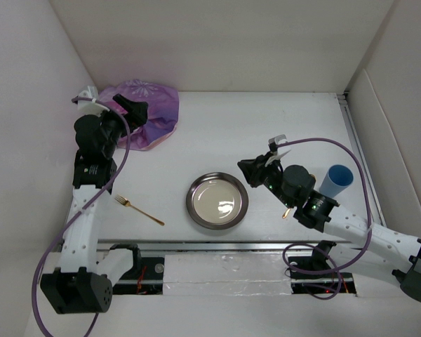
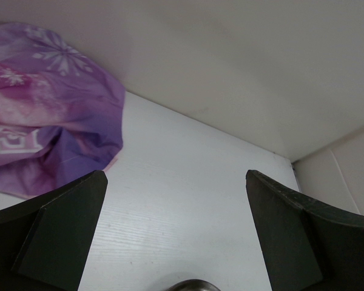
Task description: Set the dinner table for one person
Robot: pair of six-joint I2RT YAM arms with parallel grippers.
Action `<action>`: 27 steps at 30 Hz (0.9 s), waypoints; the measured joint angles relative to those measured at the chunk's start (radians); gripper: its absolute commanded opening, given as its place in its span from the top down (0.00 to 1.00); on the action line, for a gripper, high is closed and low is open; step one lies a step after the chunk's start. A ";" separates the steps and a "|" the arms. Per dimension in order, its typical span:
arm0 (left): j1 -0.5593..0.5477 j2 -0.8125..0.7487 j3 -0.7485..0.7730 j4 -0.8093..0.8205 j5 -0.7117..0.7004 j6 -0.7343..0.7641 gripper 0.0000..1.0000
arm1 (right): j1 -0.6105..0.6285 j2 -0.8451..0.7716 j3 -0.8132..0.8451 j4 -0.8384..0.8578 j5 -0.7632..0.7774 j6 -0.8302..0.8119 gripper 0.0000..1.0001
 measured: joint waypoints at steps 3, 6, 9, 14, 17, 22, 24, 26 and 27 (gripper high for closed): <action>0.022 -0.095 -0.071 -0.016 -0.098 -0.024 0.01 | 0.000 -0.017 0.000 -0.009 -0.010 0.001 1.00; 0.031 -0.143 -0.133 -0.050 -0.219 -0.055 0.01 | 0.000 -0.042 0.000 -0.014 -0.012 0.003 1.00; 0.031 -0.147 -0.166 -0.102 -0.315 -0.073 0.13 | 0.000 -0.056 0.000 -0.014 -0.019 0.003 1.00; 0.031 -0.069 -0.156 -0.196 -0.472 -0.096 1.00 | 0.000 -0.054 0.000 -0.016 -0.028 0.004 1.00; 0.059 0.095 -0.071 -0.279 -0.532 -0.103 0.98 | 0.000 -0.054 0.000 -0.018 -0.028 0.009 1.00; 0.225 0.374 0.011 -0.312 -0.480 -0.103 0.56 | 0.000 -0.053 0.000 -0.021 -0.026 0.014 1.00; 0.270 0.432 0.021 -0.344 -0.482 -0.103 0.41 | 0.000 -0.052 0.000 -0.022 -0.025 0.014 0.92; 0.304 0.486 0.051 -0.372 -0.476 -0.102 0.40 | 0.000 -0.052 0.000 -0.023 -0.021 0.018 0.83; 0.319 0.514 0.074 -0.381 -0.470 -0.101 0.41 | 0.000 -0.051 0.000 -0.024 -0.019 0.020 0.76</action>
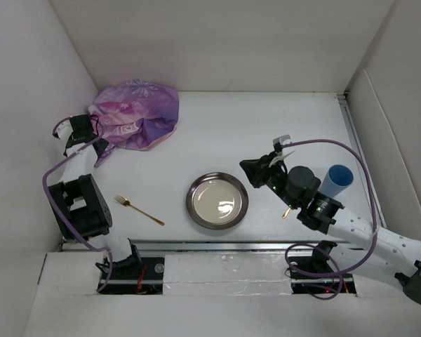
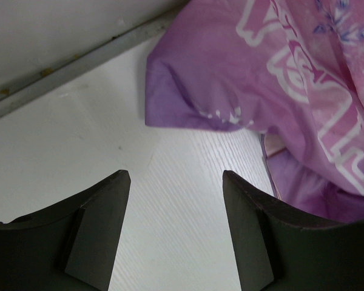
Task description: Set the dinner table for one person
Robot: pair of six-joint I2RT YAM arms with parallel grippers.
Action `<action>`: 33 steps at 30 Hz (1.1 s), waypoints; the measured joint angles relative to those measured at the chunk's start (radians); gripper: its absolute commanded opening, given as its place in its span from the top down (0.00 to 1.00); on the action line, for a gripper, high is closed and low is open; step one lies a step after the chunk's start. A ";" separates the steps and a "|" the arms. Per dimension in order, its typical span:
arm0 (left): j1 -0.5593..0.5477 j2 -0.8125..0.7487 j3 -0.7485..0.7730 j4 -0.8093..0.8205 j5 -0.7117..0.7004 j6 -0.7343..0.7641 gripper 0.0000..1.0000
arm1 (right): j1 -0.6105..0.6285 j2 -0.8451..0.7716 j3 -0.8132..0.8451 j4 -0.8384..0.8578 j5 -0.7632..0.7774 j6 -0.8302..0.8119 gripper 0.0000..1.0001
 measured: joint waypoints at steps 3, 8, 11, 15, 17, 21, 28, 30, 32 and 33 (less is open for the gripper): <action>0.039 0.076 0.058 0.000 0.011 0.002 0.45 | 0.000 0.009 0.000 0.000 0.002 0.001 0.66; 0.066 0.200 0.114 -0.003 -0.006 0.005 0.67 | 0.000 0.052 0.003 -0.005 0.003 -0.002 0.65; 0.063 0.278 0.148 -0.007 -0.002 0.004 0.78 | 0.000 0.071 0.006 -0.013 0.003 -0.002 0.65; 0.062 0.370 0.200 -0.008 0.005 0.002 0.80 | 0.000 0.072 0.009 -0.014 0.006 -0.003 0.65; 0.061 0.399 0.217 -0.008 0.005 0.000 0.80 | 0.000 0.075 0.013 -0.015 0.008 -0.003 0.65; 0.061 0.419 0.244 -0.002 0.009 -0.001 1.00 | 0.000 0.086 0.019 -0.015 0.008 -0.005 0.65; 0.060 0.434 0.250 0.033 0.052 0.014 1.00 | 0.000 0.106 0.019 -0.016 0.012 -0.008 0.65; 0.050 0.434 0.249 0.051 0.084 0.020 1.00 | 0.000 0.111 0.021 -0.019 0.020 -0.010 0.65; 0.029 0.432 0.249 0.066 0.109 0.027 1.00 | 0.000 0.114 0.023 -0.020 0.029 -0.012 0.64; 0.010 0.431 0.249 0.073 0.121 0.029 1.00 | 0.000 0.115 0.024 -0.020 0.031 -0.013 0.64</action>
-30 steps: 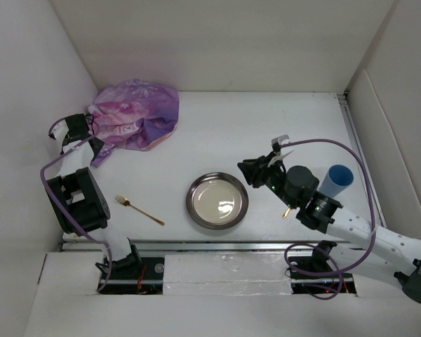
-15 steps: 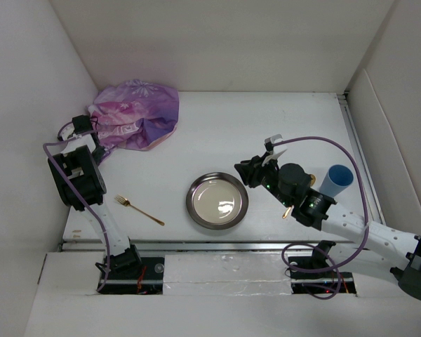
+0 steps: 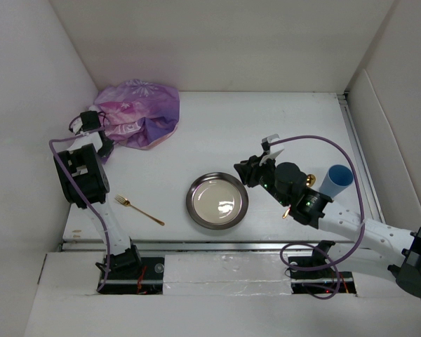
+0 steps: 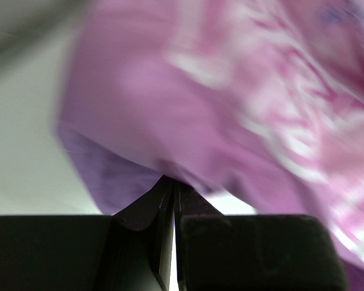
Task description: Set the dinner table for one person
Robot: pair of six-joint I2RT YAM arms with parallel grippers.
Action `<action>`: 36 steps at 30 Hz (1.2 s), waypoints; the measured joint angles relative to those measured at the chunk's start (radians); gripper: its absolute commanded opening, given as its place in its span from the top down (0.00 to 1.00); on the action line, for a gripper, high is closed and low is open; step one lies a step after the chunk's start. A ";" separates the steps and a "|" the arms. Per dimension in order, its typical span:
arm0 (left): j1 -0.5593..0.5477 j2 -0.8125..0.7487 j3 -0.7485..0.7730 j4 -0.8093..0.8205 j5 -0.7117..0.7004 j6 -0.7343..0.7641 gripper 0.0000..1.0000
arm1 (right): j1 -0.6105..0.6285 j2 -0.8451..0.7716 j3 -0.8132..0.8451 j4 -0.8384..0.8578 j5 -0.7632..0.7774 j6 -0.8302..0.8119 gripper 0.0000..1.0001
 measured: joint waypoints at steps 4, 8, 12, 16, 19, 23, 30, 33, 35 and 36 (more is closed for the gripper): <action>-0.117 -0.012 0.000 0.023 0.058 0.005 1.00 | 0.000 0.000 0.001 0.000 0.006 -0.004 0.64; -0.283 -0.026 0.023 0.012 0.074 0.027 1.00 | 0.000 0.000 0.002 0.000 0.013 -0.008 0.64; -0.349 -0.122 0.018 -0.012 0.102 0.040 1.00 | 0.000 0.000 0.002 -0.001 0.015 -0.008 0.63; -0.296 -0.285 0.001 -0.008 0.044 0.033 0.78 | 0.000 0.000 0.002 -0.001 0.014 -0.008 0.63; -0.157 -0.360 -0.049 0.031 0.043 0.008 0.75 | 0.000 -0.001 0.002 -0.005 0.013 -0.008 0.63; 0.040 -0.280 -0.087 0.051 0.012 0.002 0.66 | 0.000 -0.005 0.002 -0.007 0.007 -0.008 0.63; 0.095 -0.144 -0.172 0.035 0.022 0.024 0.60 | 0.000 -0.002 0.003 -0.008 -0.003 -0.008 0.63; 0.086 -0.111 -0.150 0.038 0.035 0.026 0.71 | 0.000 0.015 0.006 -0.008 -0.009 -0.008 0.63; 0.083 -0.087 -0.137 0.049 0.040 0.025 0.93 | 0.000 0.027 0.008 -0.008 -0.009 -0.008 0.62; 0.084 -0.077 -0.134 0.055 0.040 0.027 1.00 | 0.000 0.030 0.009 -0.010 -0.009 -0.008 0.62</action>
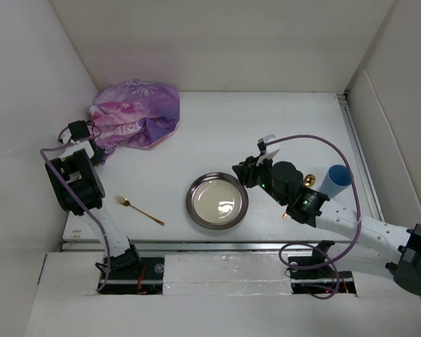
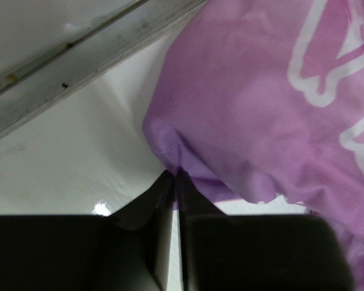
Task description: Set the dinner table for one person
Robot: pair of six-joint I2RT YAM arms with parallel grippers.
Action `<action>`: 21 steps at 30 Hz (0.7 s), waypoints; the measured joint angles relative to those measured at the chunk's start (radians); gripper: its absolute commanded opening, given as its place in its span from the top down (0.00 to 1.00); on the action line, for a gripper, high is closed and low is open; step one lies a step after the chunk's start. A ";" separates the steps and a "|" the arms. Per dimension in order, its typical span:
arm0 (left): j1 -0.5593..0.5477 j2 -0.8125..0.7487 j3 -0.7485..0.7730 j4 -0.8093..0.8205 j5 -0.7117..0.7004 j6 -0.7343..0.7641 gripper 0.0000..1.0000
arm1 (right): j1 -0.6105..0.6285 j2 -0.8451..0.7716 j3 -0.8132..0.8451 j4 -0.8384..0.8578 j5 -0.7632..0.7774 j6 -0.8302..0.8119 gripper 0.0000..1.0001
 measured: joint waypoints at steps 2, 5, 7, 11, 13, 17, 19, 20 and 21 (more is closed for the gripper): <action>0.000 0.010 0.012 0.007 0.011 0.005 1.00 | 0.000 0.003 0.002 -0.006 0.000 0.000 0.62; -0.003 0.016 0.015 0.015 0.038 0.009 1.00 | -0.001 0.003 0.002 -0.007 0.001 0.000 0.62; -0.015 0.016 0.015 0.017 0.054 0.011 1.00 | -0.001 0.003 0.002 -0.008 0.001 0.000 0.62; -0.124 0.015 0.016 0.029 0.115 0.006 1.00 | -0.001 0.003 0.002 -0.008 0.001 0.000 0.62; -0.225 0.015 0.021 0.034 0.143 -0.002 1.00 | -0.001 0.003 0.005 -0.010 0.005 0.000 0.62; -0.494 0.026 0.099 0.045 0.210 -0.037 1.00 | -0.001 0.003 0.009 -0.014 0.025 0.000 0.62; -0.620 0.050 0.175 0.074 0.247 -0.064 1.00 | -0.006 0.003 0.013 -0.023 0.042 0.000 0.62; -0.687 0.071 0.228 0.088 0.266 -0.079 1.00 | -0.008 0.003 0.016 -0.027 0.050 0.000 0.63; -0.734 0.091 0.267 0.106 0.280 -0.090 1.00 | -0.014 0.003 0.018 -0.031 0.056 0.001 0.63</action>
